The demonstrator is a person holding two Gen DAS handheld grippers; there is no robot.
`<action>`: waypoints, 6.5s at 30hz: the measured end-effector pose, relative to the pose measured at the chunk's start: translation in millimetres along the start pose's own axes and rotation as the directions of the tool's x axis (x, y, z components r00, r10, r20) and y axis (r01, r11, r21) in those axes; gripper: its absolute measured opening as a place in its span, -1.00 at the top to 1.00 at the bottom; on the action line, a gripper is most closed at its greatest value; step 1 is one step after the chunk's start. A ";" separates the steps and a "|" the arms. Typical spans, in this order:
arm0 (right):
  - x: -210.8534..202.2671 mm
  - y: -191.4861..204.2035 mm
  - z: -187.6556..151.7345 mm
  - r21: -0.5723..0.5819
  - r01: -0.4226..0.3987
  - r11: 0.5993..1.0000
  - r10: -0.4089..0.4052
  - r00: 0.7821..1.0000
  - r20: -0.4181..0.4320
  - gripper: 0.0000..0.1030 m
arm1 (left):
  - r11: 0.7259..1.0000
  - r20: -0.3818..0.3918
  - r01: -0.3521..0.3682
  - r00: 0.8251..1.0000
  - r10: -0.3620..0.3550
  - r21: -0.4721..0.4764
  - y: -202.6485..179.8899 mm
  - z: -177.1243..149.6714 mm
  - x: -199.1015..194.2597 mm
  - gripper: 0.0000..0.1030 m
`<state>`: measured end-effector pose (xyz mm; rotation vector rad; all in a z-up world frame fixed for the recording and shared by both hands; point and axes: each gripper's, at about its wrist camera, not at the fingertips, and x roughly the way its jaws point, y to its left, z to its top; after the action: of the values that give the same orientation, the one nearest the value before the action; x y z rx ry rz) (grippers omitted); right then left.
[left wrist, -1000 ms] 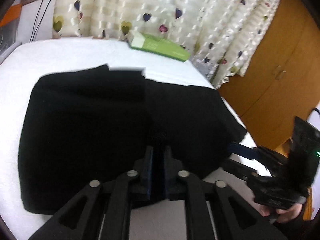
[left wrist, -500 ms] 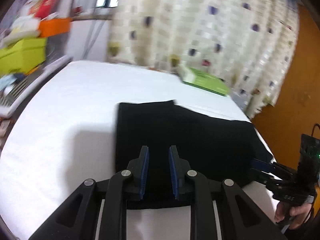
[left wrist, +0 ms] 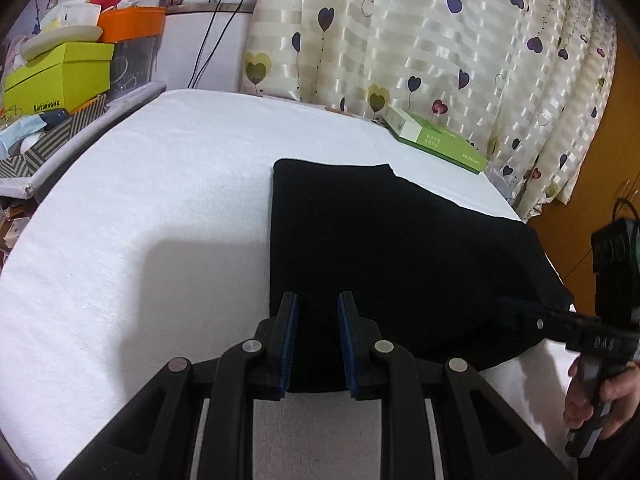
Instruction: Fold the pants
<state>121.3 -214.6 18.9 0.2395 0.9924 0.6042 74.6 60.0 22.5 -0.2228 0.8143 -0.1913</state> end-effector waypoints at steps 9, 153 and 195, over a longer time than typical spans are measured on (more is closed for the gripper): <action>17.1 1.6 18.6 0.062 0.048 0.997 -0.050 0.998 0.032 0.02 | 1.000 0.000 0.022 1.000 -0.022 -0.017 4.9 -1.4 -0.2 0.53; -125.6 -158.9 -44.5 0.582 0.063 0.810 -0.292 0.905 0.309 -0.06 | 0.988 -0.051 0.019 0.999 -0.011 0.153 -118.1 -27.0 19.5 0.45; 64.1 111.5 22.1 -0.197 -0.053 0.979 0.045 0.998 -0.043 0.42 | 0.980 0.071 -0.153 0.984 0.163 -0.127 20.4 -49.6 -67.6 0.44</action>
<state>124.7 -85.2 35.7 0.0760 0.9579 0.7504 -5.7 90.6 31.1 -0.2766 0.7598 0.0170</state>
